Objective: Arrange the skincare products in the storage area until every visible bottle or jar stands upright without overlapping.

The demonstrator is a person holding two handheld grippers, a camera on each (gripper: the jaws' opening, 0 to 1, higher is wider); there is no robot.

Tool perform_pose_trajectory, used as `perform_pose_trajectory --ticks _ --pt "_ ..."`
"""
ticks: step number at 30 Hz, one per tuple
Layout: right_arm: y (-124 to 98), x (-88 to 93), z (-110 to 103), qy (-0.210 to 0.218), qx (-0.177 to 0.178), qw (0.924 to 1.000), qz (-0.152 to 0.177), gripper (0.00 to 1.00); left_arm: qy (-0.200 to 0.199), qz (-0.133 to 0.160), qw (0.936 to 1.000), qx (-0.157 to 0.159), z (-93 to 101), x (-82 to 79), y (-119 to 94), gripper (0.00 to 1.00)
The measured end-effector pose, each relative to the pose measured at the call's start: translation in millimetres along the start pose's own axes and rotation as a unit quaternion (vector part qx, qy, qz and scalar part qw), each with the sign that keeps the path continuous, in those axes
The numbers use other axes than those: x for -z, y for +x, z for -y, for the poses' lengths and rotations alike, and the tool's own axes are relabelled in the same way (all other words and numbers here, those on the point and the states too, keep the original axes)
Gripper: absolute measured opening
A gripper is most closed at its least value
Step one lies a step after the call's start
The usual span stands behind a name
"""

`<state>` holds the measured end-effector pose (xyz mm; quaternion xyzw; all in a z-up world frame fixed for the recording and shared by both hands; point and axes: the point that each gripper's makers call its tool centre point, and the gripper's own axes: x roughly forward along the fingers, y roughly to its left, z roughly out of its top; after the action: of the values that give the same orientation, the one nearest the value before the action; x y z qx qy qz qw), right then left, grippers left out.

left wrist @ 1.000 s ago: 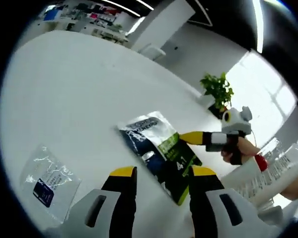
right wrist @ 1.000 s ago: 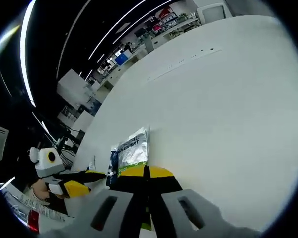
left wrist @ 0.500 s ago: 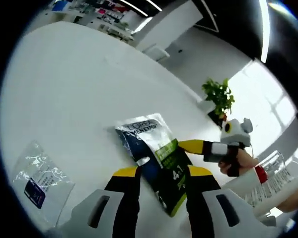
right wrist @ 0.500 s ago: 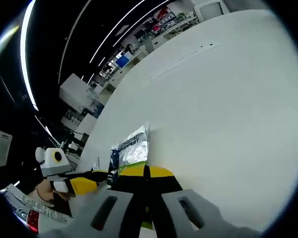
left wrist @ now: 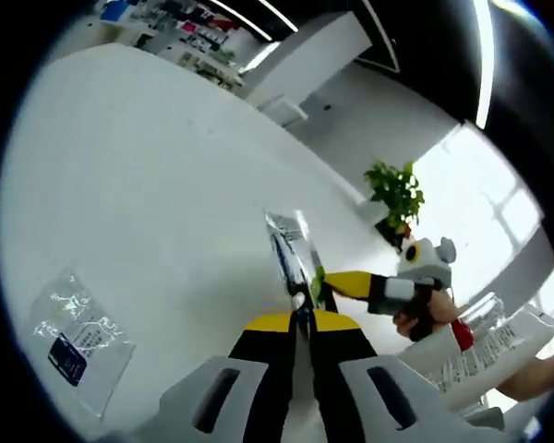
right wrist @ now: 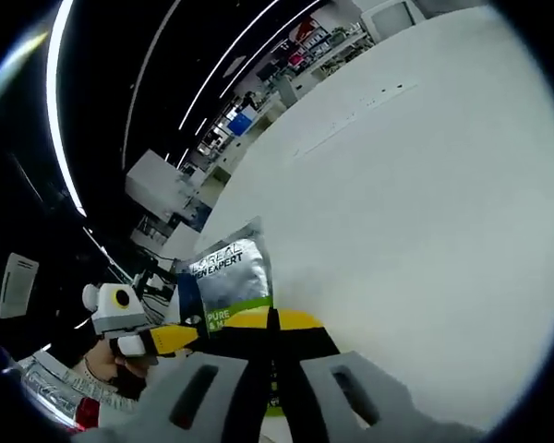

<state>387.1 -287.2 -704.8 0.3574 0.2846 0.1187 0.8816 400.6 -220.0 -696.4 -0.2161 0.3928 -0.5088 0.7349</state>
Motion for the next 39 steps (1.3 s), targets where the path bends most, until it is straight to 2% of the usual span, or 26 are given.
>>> perform_pose_trajectory --ticks 2,4,7,10,13,21,23,33,39 --pt "-0.7 -0.5 -8.3 -0.011 -0.006 0.9999 -0.003 0.01 0.003 0.013 0.9999 0.003 4.6 -6.9 -5.4 0.00" --pt "-1.9 -0.8 -15.7 -0.018 -0.012 0.9998 -0.006 0.01 -0.013 0.031 0.9993 0.017 11.7 -15.4 -10.7 0.00" --pt "-3.4 -4.2 -26.2 -0.025 -0.020 0.9995 -0.003 0.01 0.003 0.038 0.9991 0.019 18.0 -21.0 -18.0 0.00" --pt "-4.2 -8.8 -38.4 -0.036 -0.031 0.9989 -0.003 0.01 0.008 0.045 0.9988 0.018 18.1 -27.1 -21.4 0.00" --pt "-6.1 -12.0 -50.6 -0.048 -0.045 0.9978 -0.003 0.01 0.010 0.053 0.9983 0.020 26.7 -32.0 -32.8 0.00" --pt "-15.6 -14.7 -81.9 -0.072 -0.082 0.9940 0.004 0.01 0.056 0.083 0.9949 0.014 51.1 -41.1 -58.4 0.00" --pt "-17.9 -16.3 -87.3 -0.075 -0.087 0.9933 0.007 0.01 0.066 0.093 0.9935 0.011 62.2 -41.2 -62.8 0.00" --pt "-26.5 -23.6 -101.7 -0.102 -0.096 0.9900 0.015 0.01 0.082 0.107 0.9907 0.016 77.1 -57.8 -72.3 0.00" --pt "-33.1 -25.2 -107.0 -0.113 -0.098 0.9885 0.024 0.02 0.098 0.112 0.9886 0.026 101.2 -50.8 -83.8 0.00"
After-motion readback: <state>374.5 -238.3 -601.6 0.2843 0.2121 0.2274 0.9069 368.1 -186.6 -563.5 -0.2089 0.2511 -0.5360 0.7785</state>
